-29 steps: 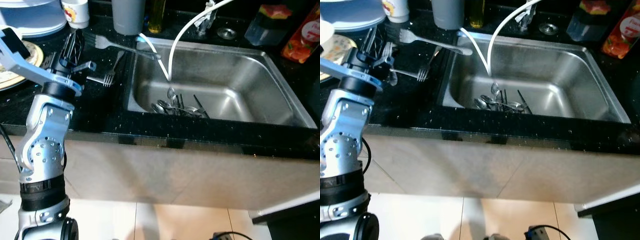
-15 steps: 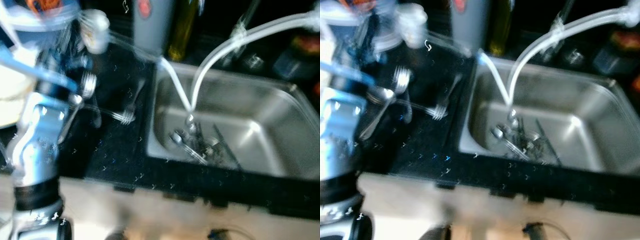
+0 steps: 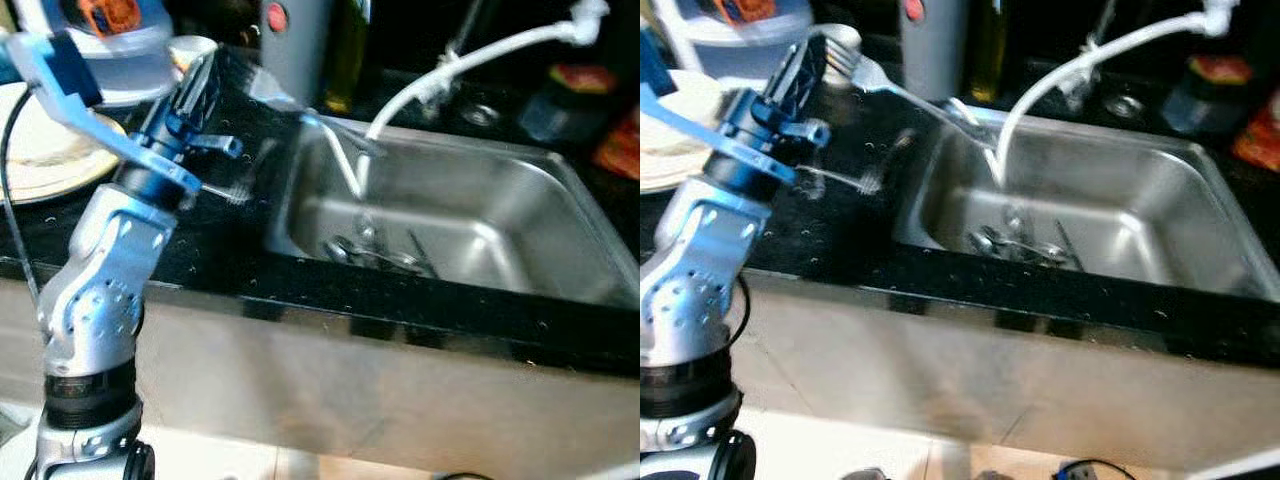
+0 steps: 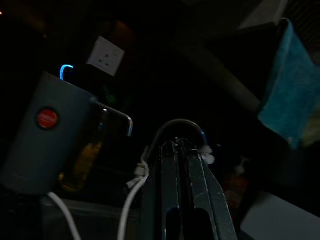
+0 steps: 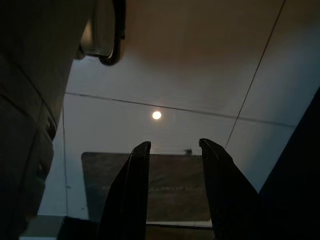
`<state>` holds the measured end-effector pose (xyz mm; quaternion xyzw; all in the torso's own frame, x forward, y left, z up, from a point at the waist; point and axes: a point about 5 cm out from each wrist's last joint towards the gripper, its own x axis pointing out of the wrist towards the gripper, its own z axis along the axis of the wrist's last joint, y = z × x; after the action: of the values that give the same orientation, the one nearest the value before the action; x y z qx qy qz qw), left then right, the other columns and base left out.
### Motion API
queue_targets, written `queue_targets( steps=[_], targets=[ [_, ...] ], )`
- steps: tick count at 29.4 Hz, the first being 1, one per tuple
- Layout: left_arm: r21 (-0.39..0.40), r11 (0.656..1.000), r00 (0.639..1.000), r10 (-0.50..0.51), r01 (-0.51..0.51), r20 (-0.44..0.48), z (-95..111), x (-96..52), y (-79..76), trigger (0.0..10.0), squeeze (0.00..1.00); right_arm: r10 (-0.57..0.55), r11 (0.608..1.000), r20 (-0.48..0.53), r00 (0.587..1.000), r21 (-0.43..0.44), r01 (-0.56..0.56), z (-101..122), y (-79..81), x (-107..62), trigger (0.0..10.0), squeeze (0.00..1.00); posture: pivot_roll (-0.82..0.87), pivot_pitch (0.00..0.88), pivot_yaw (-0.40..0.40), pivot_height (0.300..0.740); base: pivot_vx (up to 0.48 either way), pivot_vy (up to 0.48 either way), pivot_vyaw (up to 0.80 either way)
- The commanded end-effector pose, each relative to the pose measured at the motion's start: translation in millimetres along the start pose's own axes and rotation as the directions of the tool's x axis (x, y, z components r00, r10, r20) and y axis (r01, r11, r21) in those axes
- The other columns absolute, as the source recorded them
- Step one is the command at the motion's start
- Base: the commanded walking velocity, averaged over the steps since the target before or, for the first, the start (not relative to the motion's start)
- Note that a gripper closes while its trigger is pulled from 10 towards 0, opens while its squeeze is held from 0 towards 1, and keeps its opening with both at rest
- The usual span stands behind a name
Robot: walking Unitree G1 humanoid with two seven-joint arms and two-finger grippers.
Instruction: Kitchen organization
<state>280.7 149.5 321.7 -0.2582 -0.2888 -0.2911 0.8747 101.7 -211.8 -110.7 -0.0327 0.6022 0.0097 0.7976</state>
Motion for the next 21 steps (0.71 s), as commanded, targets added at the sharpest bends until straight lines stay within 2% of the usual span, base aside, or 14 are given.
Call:
queue_targets(
  steps=[1,11,13,14,19,21],
  targets=[
    [-0.023,1.0,1.0,0.009,-0.009,-0.016,-3.5,0.3,-0.1,10.0,0.0,-0.004,1.0,0.001,1.0,0.005,0.004,0.3,-1.4,-0.2,10.0,0.0,0.12,0.114,-0.07,0.74,0.0,0.0,0.0],
    [-0.012,0.999,0.999,0.037,-0.038,-0.036,-7.4,-1.2,4.5,10.0,0.0,-0.008,1.0,0.0,1.0,0.001,0.008,-0.4,-3.0,-0.5,10.0,0.0,0.12,0.111,-0.071,0.74,0.0,0.0,0.0],
    [-0.003,1.0,0.999,0.027,-0.027,-0.042,-8.1,-1.8,4.1,10.0,0.0,-0.008,1.0,0.0,1.0,0.002,0.008,-0.2,-3.0,-0.5,10.0,0.0,0.12,0.111,-0.07,0.74,0.0,-0.289,0.0],
    [0.014,1.0,0.998,-0.011,0.012,-0.069,-10.6,-2.7,1.4,10.0,0.0,-0.006,1.0,0.002,1.0,0.004,0.006,0.2,-2.6,-0.4,10.0,0.0,0.12,0.112,-0.07,0.74,0.0,-0.461,0.0],
    [-0.001,0.999,0.996,-0.039,0.039,-0.084,-12.5,-2.4,-0.9,10.0,0.0,-0.004,1.0,0.002,1.0,0.006,0.004,0.5,-1.7,-0.2,10.0,0.0,0.12,0.114,-0.07,0.74,0.0,-0.461,0.0],
    [-0.023,0.997,0.993,-0.079,0.078,-0.086,-12.4,-0.4,-3.9,10.0,0.0,-0.002,1.0,0.002,1.0,0.007,0.002,0.8,-1.0,-0.1,10.0,0.0,0.12,0.115,-0.071,0.74,0.0,0.0,0.0]
  ],
)
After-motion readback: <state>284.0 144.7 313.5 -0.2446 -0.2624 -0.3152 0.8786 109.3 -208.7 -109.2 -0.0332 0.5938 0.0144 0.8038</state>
